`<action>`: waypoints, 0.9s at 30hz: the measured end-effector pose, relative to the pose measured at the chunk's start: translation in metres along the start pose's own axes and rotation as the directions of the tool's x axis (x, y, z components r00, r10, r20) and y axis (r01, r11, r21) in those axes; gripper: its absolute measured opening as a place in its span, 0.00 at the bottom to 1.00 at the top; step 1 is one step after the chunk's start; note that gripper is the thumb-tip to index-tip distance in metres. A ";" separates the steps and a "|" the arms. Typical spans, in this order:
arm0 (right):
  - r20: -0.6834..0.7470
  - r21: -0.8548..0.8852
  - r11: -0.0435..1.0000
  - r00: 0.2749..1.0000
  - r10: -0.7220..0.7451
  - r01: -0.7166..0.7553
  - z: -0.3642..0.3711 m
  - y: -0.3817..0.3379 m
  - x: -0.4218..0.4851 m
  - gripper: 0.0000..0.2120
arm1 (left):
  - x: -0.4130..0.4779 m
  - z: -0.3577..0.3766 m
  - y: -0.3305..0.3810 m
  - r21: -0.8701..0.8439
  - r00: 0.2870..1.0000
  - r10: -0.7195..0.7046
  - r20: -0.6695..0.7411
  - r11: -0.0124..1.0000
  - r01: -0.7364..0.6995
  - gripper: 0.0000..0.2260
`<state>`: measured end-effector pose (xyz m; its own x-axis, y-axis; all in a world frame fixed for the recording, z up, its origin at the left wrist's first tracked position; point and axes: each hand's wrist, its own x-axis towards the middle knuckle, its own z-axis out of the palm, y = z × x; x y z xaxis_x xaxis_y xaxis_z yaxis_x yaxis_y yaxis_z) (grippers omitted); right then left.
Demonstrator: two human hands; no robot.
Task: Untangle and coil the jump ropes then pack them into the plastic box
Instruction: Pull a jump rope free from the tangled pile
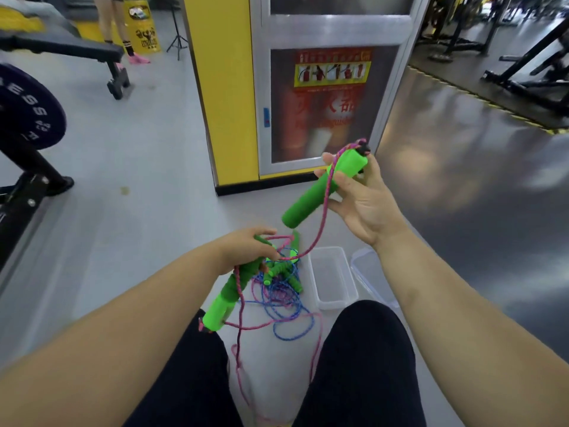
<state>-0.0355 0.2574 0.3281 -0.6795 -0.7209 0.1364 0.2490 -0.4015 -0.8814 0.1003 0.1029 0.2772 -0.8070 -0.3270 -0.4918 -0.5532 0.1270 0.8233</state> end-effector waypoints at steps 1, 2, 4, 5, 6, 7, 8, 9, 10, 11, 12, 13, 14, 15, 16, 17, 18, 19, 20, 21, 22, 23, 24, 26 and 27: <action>-0.003 -0.175 0.982 0.998 -0.067 0.066 -0.001 -0.004 0.000 0.19 | 0.001 -0.001 -0.002 -0.038 0.998 -0.010 -0.060 0.999 0.007 0.20; 0.022 -0.405 0.904 0.989 -0.143 0.140 -0.002 -0.008 -0.001 0.21 | 0.002 -0.004 -0.004 -0.097 0.991 -0.012 -0.134 0.995 -0.001 0.17; 0.101 -0.791 0.573 0.970 -0.222 0.214 -0.014 -0.008 -0.001 0.23 | 0.001 -0.016 -0.005 -0.280 0.965 -0.027 -0.261 0.959 -0.049 0.07; 0.084 -0.898 0.411 0.978 -0.189 0.157 -0.022 -0.007 -0.002 0.24 | 0.000 -0.022 -0.005 -0.397 0.955 -0.058 -0.291 0.916 -0.065 0.04; 0.011 -0.959 0.279 0.994 -0.109 0.042 -0.031 -0.005 -0.003 0.26 | -0.001 -0.029 -0.003 -0.514 0.950 -0.096 -0.299 0.854 -0.075 0.02; -0.096 -0.980 0.170 0.995 0.027 -0.099 -0.040 -0.002 -0.006 0.29 | -0.003 -0.034 -0.001 -0.623 0.947 -0.133 -0.294 0.778 -0.084 0.03; -0.208 -0.968 0.098 0.958 0.196 -0.230 -0.046 0.003 -0.011 0.31 | -0.004 -0.039 0.002 -0.697 0.944 -0.156 -0.290 0.711 -0.096 0.04; -0.277 -0.941 0.088 0.894 0.353 -0.327 -0.050 0.008 -0.018 0.31 | -0.005 -0.042 0.005 -0.734 0.941 -0.168 -0.294 0.671 -0.110 0.05; -0.290 -0.905 0.155 0.841 0.457 -0.397 -0.050 0.013 -0.024 0.30 | -0.007 -0.043 0.009 -0.744 0.937 -0.170 -0.305 0.656 -0.123 0.06; -0.280 -0.848 0.272 0.820 0.500 -0.455 -0.048 0.018 -0.030 0.28 | -0.008 -0.042 0.013 -0.743 0.937 -0.163 -0.309 0.656 -0.132 0.07; -0.261 -0.779 0.399 0.829 0.494 -0.483 -0.044 0.022 -0.034 0.25 | -0.011 -0.038 0.018 -0.733 0.939 -0.150 -0.309 0.667 -0.135 0.09; -0.239 -0.723 0.501 0.852 0.465 -0.476 -0.039 0.025 -0.037 0.22 | -0.012 -0.033 0.023 -0.720 0.941 -0.141 -0.308 0.681 -0.134 0.10; -0.214 -0.690 0.567 0.875 0.433 -0.450 -0.032 0.029 -0.040 0.19 | -0.014 -0.027 0.029 -0.708 0.941 -0.130 -0.312 0.693 -0.138 0.12; -0.178 -0.680 0.609 0.897 0.405 -0.409 -0.023 0.031 -0.042 0.15 | -0.016 -0.019 0.035 -0.700 0.941 -0.119 -0.318 0.699 -0.148 0.14; -0.123 -0.687 0.631 0.913 0.389 -0.361 -0.013 0.032 -0.044 0.12 | -0.018 -0.012 0.041 -0.693 0.941 -0.102 -0.322 0.703 -0.161 0.15; -0.060 -0.717 0.625 0.920 0.386 -0.309 -0.004 0.034 -0.045 0.12 | -0.019 -0.004 0.047 -0.687 0.946 -0.075 -0.316 0.705 -0.174 0.15; -0.006 -0.765 0.590 0.919 0.395 -0.259 0.004 0.036 -0.046 0.15 | -0.022 0.005 0.053 -0.687 0.953 -0.043 -0.301 0.702 -0.186 0.15; 0.027 -0.817 0.536 0.913 0.406 -0.214 0.011 0.038 -0.047 0.16 | -0.023 0.012 0.059 -0.696 0.961 -0.010 -0.278 0.692 -0.193 0.15; 0.051 -0.852 0.496 0.915 0.400 -0.169 0.017 0.041 -0.047 0.15 | -0.027 0.017 0.064 -0.702 0.968 0.025 -0.249 0.685 -0.198 0.13; 0.064 -0.863 0.486 0.926 0.371 -0.135 0.020 0.044 -0.048 0.13 | -0.030 0.022 0.068 -0.700 0.973 0.069 -0.220 0.683 -0.207 0.10; 0.051 -0.850 0.510 0.941 0.336 -0.136 0.021 0.047 -0.048 0.11 | -0.031 0.024 0.069 -0.699 0.974 0.122 -0.192 0.680 -0.223 0.07; 0.009 -0.806 0.566 0.951 0.308 -0.176 0.022 0.049 -0.049 0.09 | -0.032 0.025 0.069 -0.689 0.970 0.169 -0.175 0.682 -0.243 0.07; -0.053 -0.741 0.628 0.954 0.296 -0.237 0.020 0.050 -0.049 0.07 | -0.031 0.024 0.066 -0.660 0.964 0.199 -0.177 0.702 -0.266 0.12; -0.178 -0.586 0.726 0.931 0.319 -0.361 0.016 0.048 -0.048 0.07 | -0.029 0.021 0.055 -0.517 0.949 0.189 -0.251 0.803 -0.297 0.22; -0.228 -0.516 0.750 0.910 0.347 -0.415 0.013 0.048 -0.047 0.09 | -0.029 0.021 0.049 -0.432 0.941 0.164 -0.297 0.856 -0.286 0.24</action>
<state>0.0173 0.2649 0.2852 -0.6889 -0.6667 -0.2847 0.1127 0.2894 -0.9505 0.0924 0.1380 0.3256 -0.7883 -0.5652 -0.2433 -0.1537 -0.2020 0.9673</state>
